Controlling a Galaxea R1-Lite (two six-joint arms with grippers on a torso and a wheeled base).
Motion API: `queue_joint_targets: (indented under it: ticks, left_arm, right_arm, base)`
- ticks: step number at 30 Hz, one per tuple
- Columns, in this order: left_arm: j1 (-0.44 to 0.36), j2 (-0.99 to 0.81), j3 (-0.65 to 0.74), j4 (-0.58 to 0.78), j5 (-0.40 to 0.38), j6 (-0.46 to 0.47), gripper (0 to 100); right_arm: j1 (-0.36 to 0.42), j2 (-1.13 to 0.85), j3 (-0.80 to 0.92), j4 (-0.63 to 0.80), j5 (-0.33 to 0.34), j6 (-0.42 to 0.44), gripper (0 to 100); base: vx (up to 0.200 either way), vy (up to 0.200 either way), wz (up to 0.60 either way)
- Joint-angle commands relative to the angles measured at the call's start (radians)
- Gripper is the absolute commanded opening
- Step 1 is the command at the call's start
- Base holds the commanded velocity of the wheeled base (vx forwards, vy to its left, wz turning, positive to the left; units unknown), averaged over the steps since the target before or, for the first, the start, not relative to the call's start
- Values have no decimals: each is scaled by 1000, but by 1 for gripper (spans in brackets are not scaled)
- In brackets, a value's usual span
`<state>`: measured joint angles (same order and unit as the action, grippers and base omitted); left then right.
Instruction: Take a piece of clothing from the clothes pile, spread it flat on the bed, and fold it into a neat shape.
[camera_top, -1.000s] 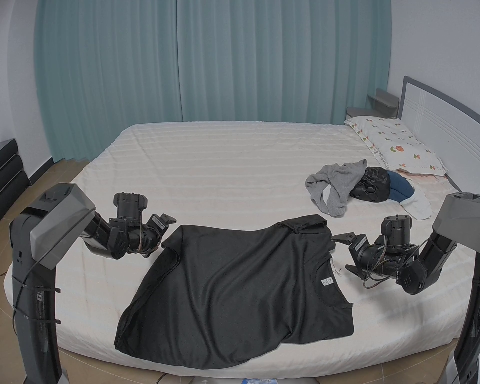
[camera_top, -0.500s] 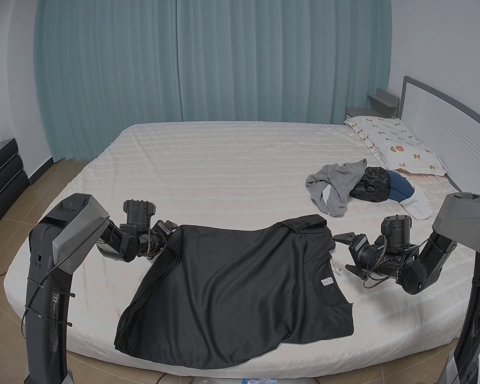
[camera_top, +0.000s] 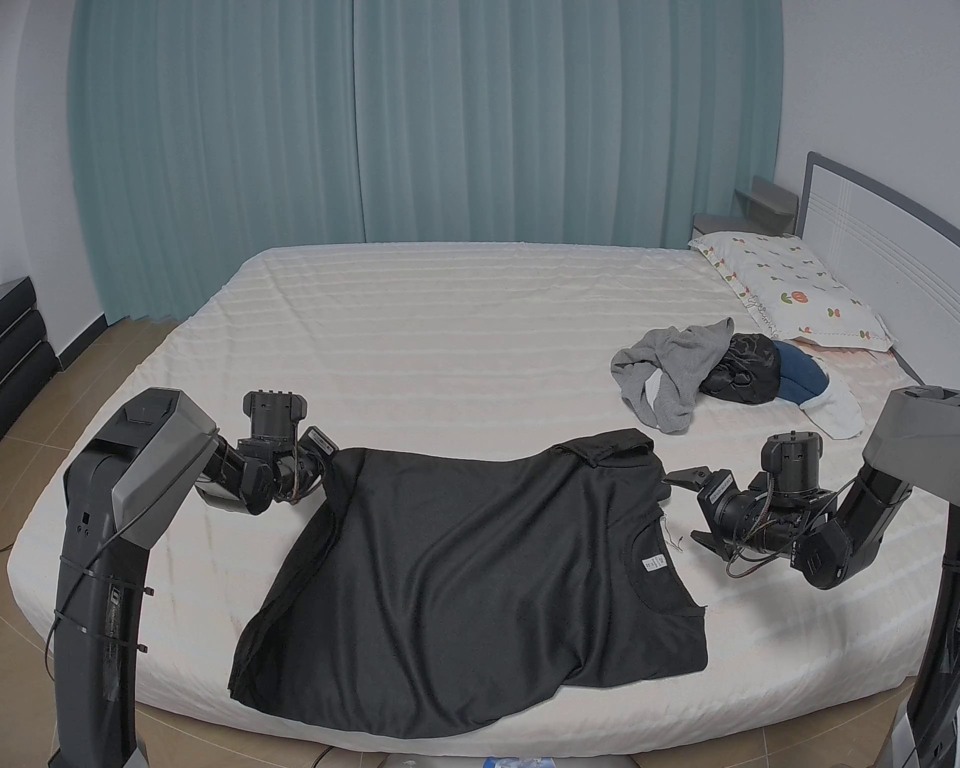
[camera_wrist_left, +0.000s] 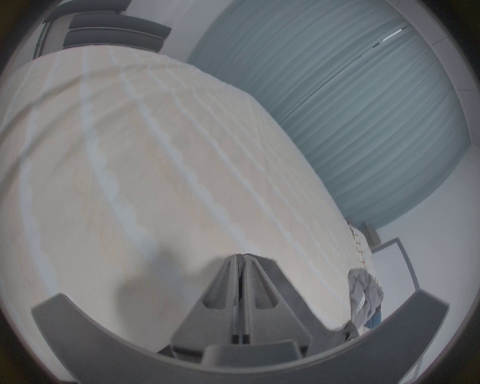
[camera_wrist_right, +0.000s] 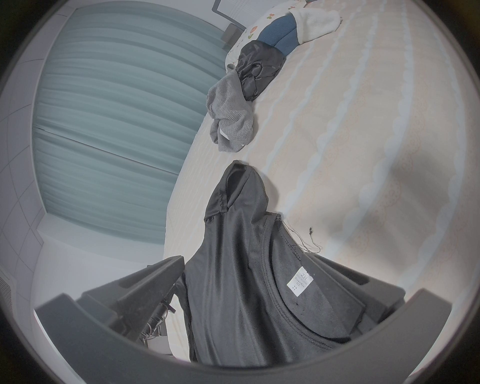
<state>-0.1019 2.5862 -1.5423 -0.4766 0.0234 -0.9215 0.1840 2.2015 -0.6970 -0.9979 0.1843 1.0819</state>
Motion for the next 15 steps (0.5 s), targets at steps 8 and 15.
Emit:
queue_joint_targets:
  ticks: [8,15]
  left_arm:
    - [91,81,-277,-4,35,35,0]
    - [111,124,-323,-13,38,72,0]
  right_arm:
    - [-3,37,-13,-2,-8,-51,100]
    - [-5,67,-52,-2,-9,-53,100]
  base:
    - [0,0,0]
    - [0,0,0]
